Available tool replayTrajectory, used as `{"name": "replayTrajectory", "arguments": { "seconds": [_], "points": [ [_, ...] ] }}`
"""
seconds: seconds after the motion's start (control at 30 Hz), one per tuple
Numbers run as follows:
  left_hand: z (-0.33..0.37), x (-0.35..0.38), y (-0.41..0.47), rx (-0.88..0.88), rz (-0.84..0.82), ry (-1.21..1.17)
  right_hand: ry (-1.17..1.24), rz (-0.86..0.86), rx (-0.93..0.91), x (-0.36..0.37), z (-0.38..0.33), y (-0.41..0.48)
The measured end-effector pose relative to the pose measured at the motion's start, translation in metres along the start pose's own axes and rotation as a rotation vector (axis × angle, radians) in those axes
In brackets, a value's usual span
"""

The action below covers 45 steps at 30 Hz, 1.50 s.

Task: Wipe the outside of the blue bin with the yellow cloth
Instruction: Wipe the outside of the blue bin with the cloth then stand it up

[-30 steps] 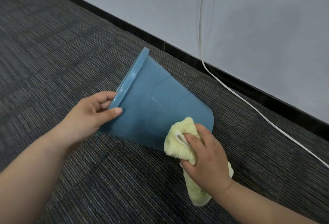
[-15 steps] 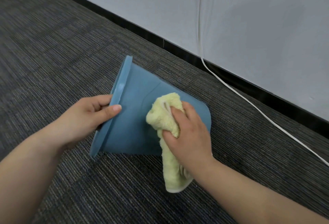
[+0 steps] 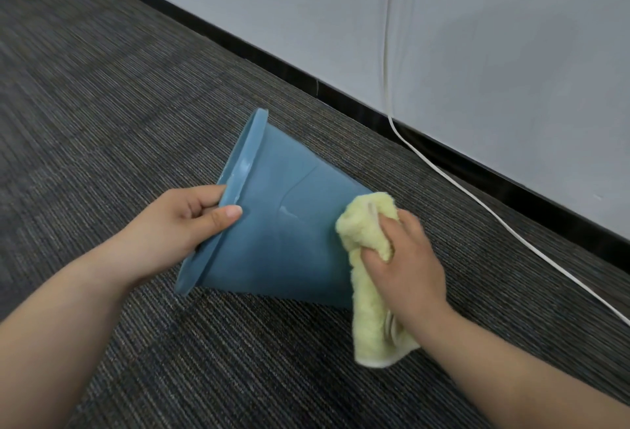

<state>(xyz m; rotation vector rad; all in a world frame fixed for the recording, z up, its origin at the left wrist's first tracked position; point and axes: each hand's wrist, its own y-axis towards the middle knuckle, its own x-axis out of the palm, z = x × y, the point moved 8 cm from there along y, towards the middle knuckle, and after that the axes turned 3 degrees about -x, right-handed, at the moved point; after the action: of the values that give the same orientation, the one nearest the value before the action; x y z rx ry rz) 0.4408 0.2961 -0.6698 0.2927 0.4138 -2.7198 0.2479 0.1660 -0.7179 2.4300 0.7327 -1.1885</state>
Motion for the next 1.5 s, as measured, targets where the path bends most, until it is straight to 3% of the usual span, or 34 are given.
{"name": "replayTrajectory", "arguments": {
  "seconds": [0.07, 0.17, 0.27, 0.43, 0.5, 0.63, 0.67, 0.77, 0.83, 0.97, 1.03, 1.23, 1.3, 1.4, 1.5],
  "points": [
    [0.001, 0.000, 0.000, -0.006, 0.006, 0.001, 0.001, 0.007, 0.150, -0.007, 0.025, 0.008],
    [0.004, 0.003, 0.001, -0.014, 0.012, -0.009, 0.069, -0.007, 0.169, -0.007, 0.022, 0.021],
    [0.010, 0.009, 0.001, -0.012, -0.007, 0.005, 0.144, 0.028, 0.023, -0.013, -0.017, 0.033],
    [0.013, 0.013, -0.003, 0.004, -0.048, 0.032, 0.131, 0.019, -0.372, -0.015, -0.101, 0.022],
    [0.013, 0.012, -0.004, 0.007, -0.053, 0.043, 0.102, 0.015, -0.378, -0.017, -0.105, 0.027],
    [0.013, 0.018, -0.002, 0.009, -0.070, 0.026, 0.138, 0.067, -0.106, -0.026, -0.074, 0.049],
    [0.013, 0.018, -0.001, 0.016, -0.065, 0.031, 0.105, 0.089, -0.123, -0.028, -0.077, 0.047],
    [0.012, 0.013, 0.000, 0.021, -0.044, 0.032, 0.035, 0.079, -0.404, -0.021, -0.111, 0.025],
    [0.010, 0.010, -0.001, 0.008, -0.052, 0.018, 0.049, 0.027, -0.462, -0.015, -0.117, 0.016],
    [0.004, 0.006, -0.001, -0.006, -0.023, 0.010, 0.032, 0.043, -0.219, -0.019, -0.076, 0.035],
    [0.003, 0.005, 0.000, -0.013, -0.017, 0.005, -0.019, 0.072, -0.188, -0.020, -0.069, 0.032],
    [-0.003, -0.005, 0.000, -0.035, 0.031, -0.040, -0.137, -0.100, -0.549, 0.018, -0.107, -0.027],
    [-0.005, -0.008, 0.001, -0.044, 0.048, -0.053, -0.128, -0.088, -0.483, 0.018, -0.089, -0.020],
    [-0.007, -0.011, 0.002, -0.054, 0.081, -0.053, -0.120, -0.051, -0.224, 0.006, -0.051, 0.002],
    [-0.007, -0.014, 0.003, -0.054, 0.088, -0.048, -0.196, -0.059, -0.292, 0.012, -0.057, -0.006]
  ]
}}
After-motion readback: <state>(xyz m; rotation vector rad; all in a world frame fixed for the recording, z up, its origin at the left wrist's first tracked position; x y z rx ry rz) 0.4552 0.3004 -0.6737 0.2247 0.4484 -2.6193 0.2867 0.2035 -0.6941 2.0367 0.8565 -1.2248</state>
